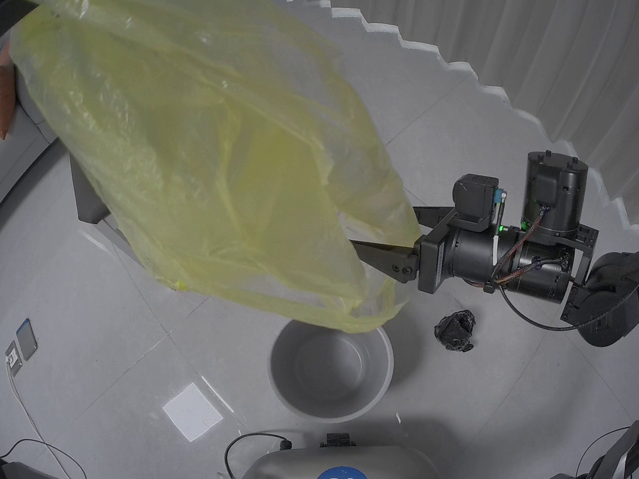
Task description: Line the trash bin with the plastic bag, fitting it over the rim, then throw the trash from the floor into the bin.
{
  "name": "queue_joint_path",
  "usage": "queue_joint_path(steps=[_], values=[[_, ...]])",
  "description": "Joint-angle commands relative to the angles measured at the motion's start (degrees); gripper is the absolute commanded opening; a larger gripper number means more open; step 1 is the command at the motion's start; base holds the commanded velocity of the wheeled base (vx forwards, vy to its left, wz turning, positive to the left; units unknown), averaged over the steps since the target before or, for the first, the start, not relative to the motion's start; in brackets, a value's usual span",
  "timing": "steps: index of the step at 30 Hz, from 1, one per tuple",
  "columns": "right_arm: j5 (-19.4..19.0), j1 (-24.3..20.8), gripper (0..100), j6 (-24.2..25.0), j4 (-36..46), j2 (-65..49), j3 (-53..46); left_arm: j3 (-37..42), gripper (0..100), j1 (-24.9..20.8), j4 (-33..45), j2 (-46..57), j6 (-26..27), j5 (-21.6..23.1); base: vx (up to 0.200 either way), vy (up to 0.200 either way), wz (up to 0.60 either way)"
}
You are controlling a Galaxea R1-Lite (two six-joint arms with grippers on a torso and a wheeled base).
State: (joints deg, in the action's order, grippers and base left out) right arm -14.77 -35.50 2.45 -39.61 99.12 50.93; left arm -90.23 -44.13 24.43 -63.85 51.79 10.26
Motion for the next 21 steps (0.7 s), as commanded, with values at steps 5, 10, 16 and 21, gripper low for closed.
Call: queue_joint_path(steps=[5,10,16,21], values=[[0.1,-0.4,0,0.0,0.1,1.2,-0.3,0.1,0,-0.1,-0.1,-0.1,0.0,0.0,0.000,0.000,0.00],[0.1,-0.5,0,0.0,0.1,0.8,-0.4,0.0,0,0.0,-0.2,-0.3,0.0,0.0,0.000,0.000,0.00],[0.2,0.1,0,0.0,0.5,-0.5,-0.7,0.0,0,1.2,0.1,-0.8,-4.9,-2.4,0.000,0.000,0.00],[0.3,1.4,0,0.1,0.5,-2.8,-3.2,-1.1,0,10.6,0.4,-4.7,-33.4,-4.1,0.000,0.000,0.00]])
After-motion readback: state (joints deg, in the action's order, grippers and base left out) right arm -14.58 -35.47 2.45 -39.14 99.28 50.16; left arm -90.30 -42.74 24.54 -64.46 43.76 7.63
